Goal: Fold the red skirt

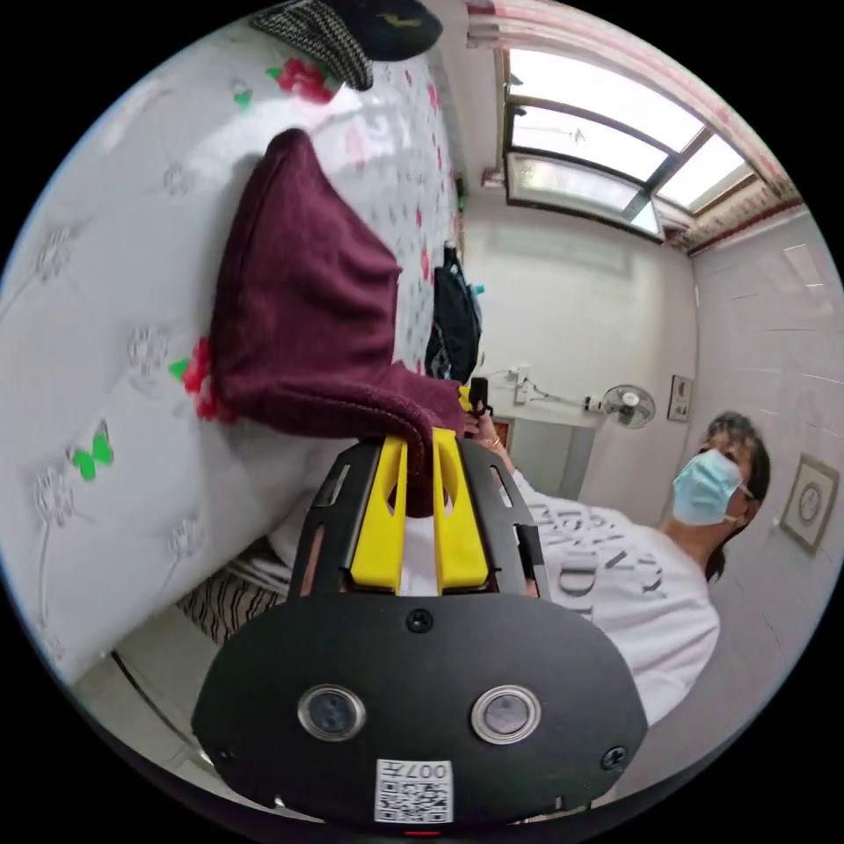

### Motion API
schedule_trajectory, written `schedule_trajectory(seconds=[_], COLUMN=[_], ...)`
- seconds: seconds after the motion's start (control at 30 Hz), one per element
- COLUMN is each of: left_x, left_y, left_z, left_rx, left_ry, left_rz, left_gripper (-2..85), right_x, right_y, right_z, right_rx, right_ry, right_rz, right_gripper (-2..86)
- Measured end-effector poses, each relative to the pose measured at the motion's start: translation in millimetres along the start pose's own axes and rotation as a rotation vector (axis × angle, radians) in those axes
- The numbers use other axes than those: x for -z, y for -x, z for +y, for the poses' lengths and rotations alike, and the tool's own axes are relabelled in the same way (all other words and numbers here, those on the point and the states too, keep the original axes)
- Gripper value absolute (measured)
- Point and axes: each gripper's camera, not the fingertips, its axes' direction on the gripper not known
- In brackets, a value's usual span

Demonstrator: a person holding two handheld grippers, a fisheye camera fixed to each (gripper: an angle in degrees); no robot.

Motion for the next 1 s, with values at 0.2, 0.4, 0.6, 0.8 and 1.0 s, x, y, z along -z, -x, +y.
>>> schedule_trajectory(seconds=[0.2, 0.4, 0.6, 0.8, 1.0], left_x=[20.9, 11.2, -0.3, -24.4, -28.5], left_y=[-1.7, -14.3, 29.6, 53.1, 46.4], left_z=[-101.6, -87.3, -85.1, -130.7, -135.7], left_rx=[0.105, -0.011, 0.072, 0.103, -0.024], left_ry=[-0.410, -0.318, -0.227, -0.119, -0.045], left_rz=[-0.060, -0.417, -0.422, -0.380, -0.144], left_gripper=[9.1, 12.2, 15.5, 14.8, 8.0], right_x=[-12.3, -27.1, -23.3, -71.8, -101.4], right_y=[13.2, -16.7, -74.2, -87.9, -49.9], right_z=[-121.7, -121.5, -115.3, -159.0, -195.7], right_rx=[0.069, 0.091, -0.052, -0.059, -0.012], right_ry=[-0.224, -0.143, -0.130, -0.038, 0.071], right_rz=[0.324, 0.472, 0.434, 0.396, 0.479], right_gripper=[4.1, 8.3, 10.5, 9.7, 6.2])
